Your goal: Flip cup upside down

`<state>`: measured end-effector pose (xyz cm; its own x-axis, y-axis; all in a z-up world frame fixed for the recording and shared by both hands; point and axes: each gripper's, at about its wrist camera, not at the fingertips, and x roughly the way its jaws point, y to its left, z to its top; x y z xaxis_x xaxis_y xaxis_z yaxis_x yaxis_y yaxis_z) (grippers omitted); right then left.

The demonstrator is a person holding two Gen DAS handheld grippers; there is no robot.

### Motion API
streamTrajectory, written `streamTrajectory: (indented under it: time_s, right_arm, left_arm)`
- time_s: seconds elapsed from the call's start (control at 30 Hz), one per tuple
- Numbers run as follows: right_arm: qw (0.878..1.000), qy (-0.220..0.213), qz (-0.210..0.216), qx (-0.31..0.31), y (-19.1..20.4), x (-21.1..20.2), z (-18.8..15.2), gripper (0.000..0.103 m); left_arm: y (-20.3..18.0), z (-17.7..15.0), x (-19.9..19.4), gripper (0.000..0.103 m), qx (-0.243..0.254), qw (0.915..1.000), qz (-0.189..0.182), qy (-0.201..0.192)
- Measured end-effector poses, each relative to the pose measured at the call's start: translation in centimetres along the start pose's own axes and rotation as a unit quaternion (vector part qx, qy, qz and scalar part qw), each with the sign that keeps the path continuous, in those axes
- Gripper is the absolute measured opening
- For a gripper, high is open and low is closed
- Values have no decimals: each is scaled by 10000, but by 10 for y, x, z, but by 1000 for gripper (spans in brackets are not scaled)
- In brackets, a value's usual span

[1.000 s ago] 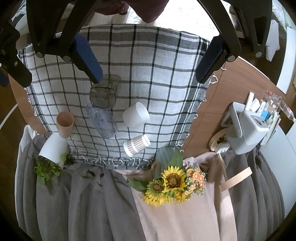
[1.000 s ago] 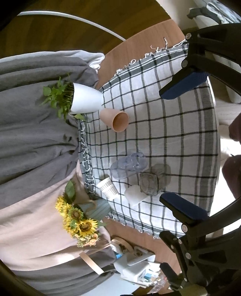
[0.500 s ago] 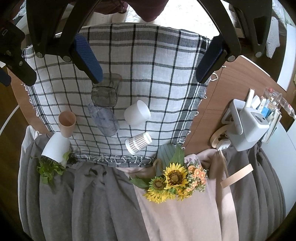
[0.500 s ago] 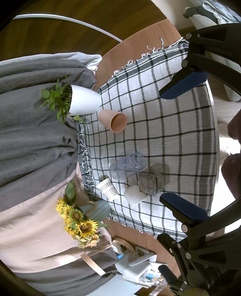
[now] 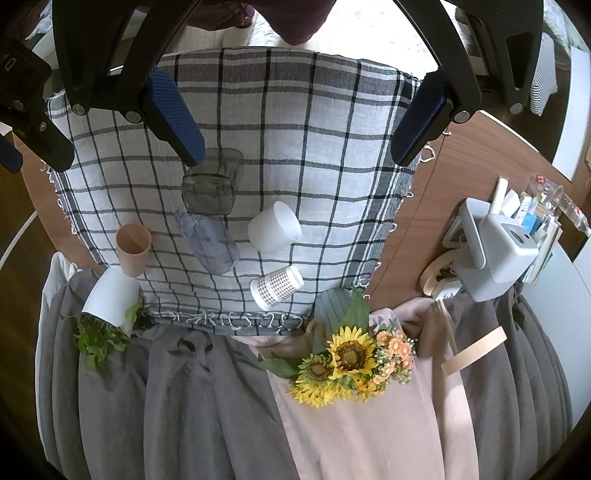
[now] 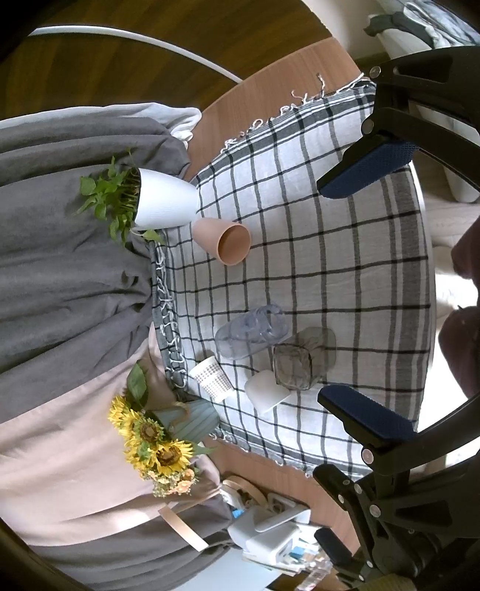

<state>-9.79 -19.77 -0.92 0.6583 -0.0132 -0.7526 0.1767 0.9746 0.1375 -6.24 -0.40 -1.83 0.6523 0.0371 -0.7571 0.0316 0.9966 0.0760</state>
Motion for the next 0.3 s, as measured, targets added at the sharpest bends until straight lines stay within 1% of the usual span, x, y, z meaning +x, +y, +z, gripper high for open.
streamTrajectory:
  time_s: [0.3]
  right_arm:
    - [10000,0,-10,1,1,0,0,101]
  left_arm:
    - [0,-1,0,103,-1,10000,-13,-1]
